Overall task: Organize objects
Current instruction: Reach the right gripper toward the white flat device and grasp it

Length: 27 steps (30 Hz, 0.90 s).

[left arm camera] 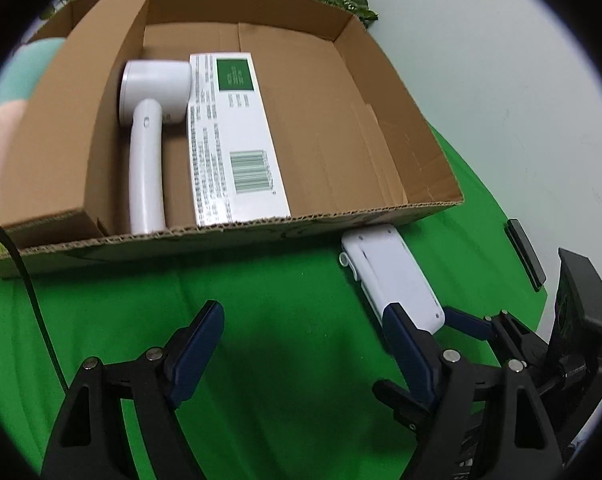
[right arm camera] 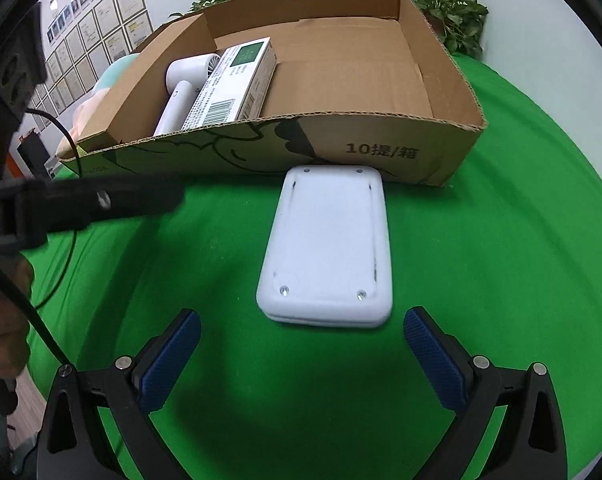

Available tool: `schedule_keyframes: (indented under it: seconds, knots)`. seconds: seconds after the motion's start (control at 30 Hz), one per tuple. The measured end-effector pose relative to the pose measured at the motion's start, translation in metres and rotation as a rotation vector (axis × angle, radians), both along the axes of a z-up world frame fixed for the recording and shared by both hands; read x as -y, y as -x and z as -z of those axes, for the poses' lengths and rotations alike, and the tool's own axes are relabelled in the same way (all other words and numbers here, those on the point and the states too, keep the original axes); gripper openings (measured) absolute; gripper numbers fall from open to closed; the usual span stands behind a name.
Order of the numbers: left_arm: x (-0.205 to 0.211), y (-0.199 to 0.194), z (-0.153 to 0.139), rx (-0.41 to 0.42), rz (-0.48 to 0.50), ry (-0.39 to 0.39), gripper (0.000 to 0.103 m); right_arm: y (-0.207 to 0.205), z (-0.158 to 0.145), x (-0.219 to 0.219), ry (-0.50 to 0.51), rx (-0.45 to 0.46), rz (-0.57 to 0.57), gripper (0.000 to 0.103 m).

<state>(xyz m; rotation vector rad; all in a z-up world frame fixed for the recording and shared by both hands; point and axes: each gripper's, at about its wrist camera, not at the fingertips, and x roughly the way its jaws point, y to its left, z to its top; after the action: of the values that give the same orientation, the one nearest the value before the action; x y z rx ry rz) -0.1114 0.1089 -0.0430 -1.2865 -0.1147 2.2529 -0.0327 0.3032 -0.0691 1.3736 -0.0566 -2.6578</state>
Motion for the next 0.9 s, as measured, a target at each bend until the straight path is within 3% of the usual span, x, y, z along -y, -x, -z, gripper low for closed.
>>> schedule_keyframes:
  seconds: [0.13,0.27,0.43,0.57,0.6,0.67,0.9]
  knots:
    - [0.006,0.004,0.001,0.004,-0.033,-0.007,0.081,0.020,0.001,0.004,-0.034,-0.003,0.013,0.089]
    - [0.015,0.007,0.002,0.019,-0.049,-0.048,0.081,0.032,0.002,0.008,-0.097,-0.004,0.009,0.067]
    - [0.021,0.009,-0.001,0.036,-0.038,-0.106,0.081,0.028,0.000,0.014,-0.067,0.015,-0.008,0.066]
    - [0.019,0.011,0.008,0.109,0.012,-0.162,0.081,0.018,-0.004,0.022,0.050,0.030,-0.071,0.073]
    - [0.017,0.011,0.009,0.119,0.023,-0.173,0.081,0.016,-0.005,0.026,0.059,0.031,-0.090,0.088]
    - [0.013,0.011,0.011,0.132,0.044,-0.197,0.081,0.014,-0.008,0.031,0.038,-0.002,-0.094,0.102]
    - [-0.004,0.011,0.025,0.207,0.093,-0.238,0.081,0.008,-0.014,0.033,0.014,-0.045,-0.111,0.102]
